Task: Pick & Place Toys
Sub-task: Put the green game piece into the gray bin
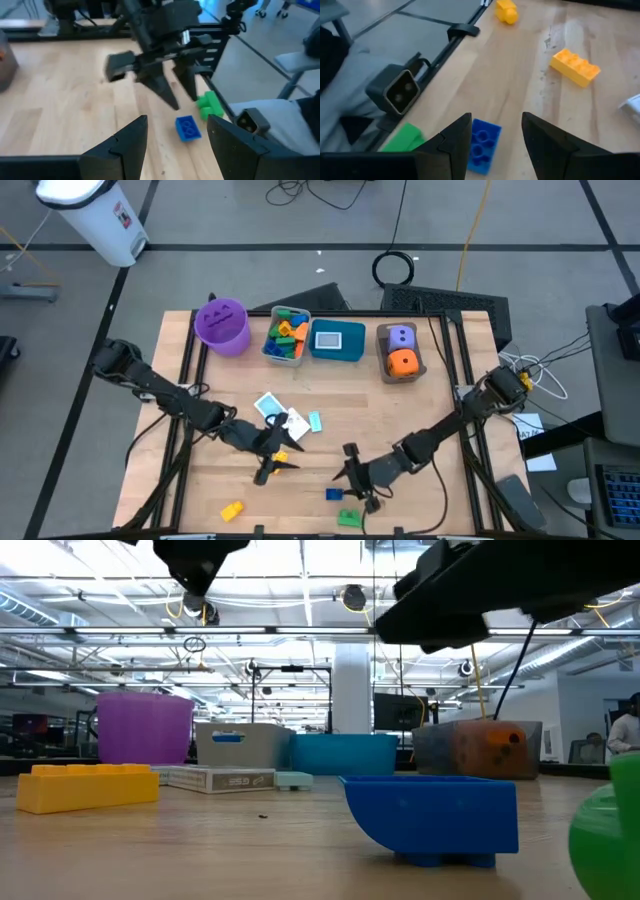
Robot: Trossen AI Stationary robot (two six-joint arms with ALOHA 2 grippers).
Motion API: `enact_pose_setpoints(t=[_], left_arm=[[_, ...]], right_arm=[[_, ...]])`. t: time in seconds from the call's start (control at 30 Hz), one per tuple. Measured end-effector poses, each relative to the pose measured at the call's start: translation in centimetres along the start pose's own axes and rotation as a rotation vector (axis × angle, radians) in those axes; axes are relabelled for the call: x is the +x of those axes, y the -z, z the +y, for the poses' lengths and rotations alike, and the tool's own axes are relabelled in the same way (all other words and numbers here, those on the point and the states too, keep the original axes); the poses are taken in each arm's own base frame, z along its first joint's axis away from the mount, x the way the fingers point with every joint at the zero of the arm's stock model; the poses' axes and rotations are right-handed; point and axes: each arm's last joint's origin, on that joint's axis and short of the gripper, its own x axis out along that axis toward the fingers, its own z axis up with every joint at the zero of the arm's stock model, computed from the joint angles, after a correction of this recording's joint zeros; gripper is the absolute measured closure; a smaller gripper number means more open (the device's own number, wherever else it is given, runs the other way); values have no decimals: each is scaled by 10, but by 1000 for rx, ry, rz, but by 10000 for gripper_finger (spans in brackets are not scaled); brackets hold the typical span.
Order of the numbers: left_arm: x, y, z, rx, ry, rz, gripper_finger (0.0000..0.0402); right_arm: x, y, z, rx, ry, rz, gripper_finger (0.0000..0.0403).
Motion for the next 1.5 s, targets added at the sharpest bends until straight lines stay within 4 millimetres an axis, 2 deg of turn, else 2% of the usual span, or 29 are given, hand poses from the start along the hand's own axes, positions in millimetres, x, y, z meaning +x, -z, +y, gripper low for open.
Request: enact_pose_setpoints(t=[0.2, 0.5, 0.73, 1.2, 1.3, 1.5], left_arm=[[0, -2, 1, 12, -25, -22, 188], [0, -2, 3, 11, -35, -18, 188], [0, -2, 3, 10, -47, -18, 188], [0, 0, 4, 8, -73, -5, 188], [0, 0, 5, 6, -94, -8, 188], [0, 0, 5, -12, -97, -10, 188]], right_arm=[[4, 7, 4, 68, 15, 14, 225], [20, 22, 3, 108, 24, 47, 159], [16, 21, 20, 97, -21, 18, 124], [1, 20, 74, 117, -167, -30, 138], [4, 15, 80, 121, -167, 3, 142], [20, 16, 95, 7, -146, 118, 145]])
